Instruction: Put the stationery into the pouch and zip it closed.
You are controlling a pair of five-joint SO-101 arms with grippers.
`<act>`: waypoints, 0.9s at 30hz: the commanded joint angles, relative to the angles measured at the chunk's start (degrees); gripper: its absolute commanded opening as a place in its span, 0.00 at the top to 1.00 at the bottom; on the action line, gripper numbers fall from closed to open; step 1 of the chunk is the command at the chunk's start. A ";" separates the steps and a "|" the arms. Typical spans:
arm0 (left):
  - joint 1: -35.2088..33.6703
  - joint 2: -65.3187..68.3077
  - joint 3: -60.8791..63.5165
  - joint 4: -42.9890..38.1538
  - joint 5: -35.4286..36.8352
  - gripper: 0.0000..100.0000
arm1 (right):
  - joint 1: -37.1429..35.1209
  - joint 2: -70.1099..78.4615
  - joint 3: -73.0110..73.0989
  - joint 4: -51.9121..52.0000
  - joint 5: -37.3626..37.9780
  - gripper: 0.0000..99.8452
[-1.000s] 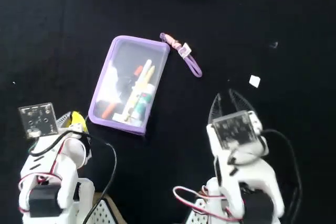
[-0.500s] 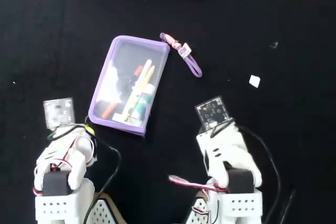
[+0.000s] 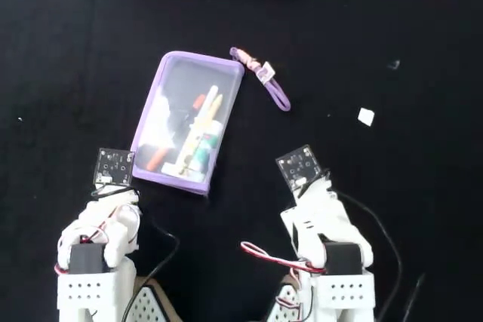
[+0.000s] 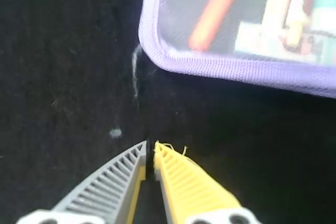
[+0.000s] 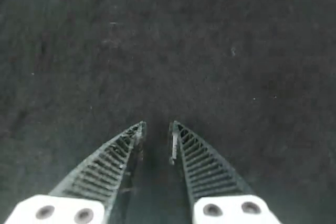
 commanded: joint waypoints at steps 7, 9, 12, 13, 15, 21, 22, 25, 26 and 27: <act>-3.82 0.26 2.24 0.26 -0.53 0.97 | 0.70 -4.88 -0.13 0.97 -0.53 0.92; -5.49 0.26 2.24 0.26 -0.53 0.97 | 0.70 -4.88 -0.13 0.97 -0.62 0.92; -7.43 0.26 2.24 0.26 -0.53 0.97 | 0.88 -4.88 -0.13 0.97 -0.62 0.93; -7.78 0.26 2.24 0.26 -0.53 0.97 | 1.14 -4.88 -0.13 0.97 -0.62 0.93; -7.69 0.18 2.24 0.26 -0.53 0.97 | 3.78 -4.88 -0.13 0.97 -0.62 0.93; -7.52 0.18 2.24 0.26 -0.53 0.97 | 15.56 -4.88 -0.13 0.97 -0.26 0.93; -7.52 0.18 2.24 0.26 -0.53 0.97 | 16.53 -4.88 -0.13 0.97 -0.26 0.93; -7.52 0.18 2.24 0.26 -0.53 0.97 | 16.97 -4.88 -0.13 0.97 -0.26 0.93; -7.52 0.18 2.24 0.26 -0.53 0.97 | 16.97 -4.88 -0.13 0.97 -0.26 0.93; -7.52 0.18 2.24 0.26 -0.53 0.97 | 16.97 -4.88 -0.13 0.97 -0.26 0.93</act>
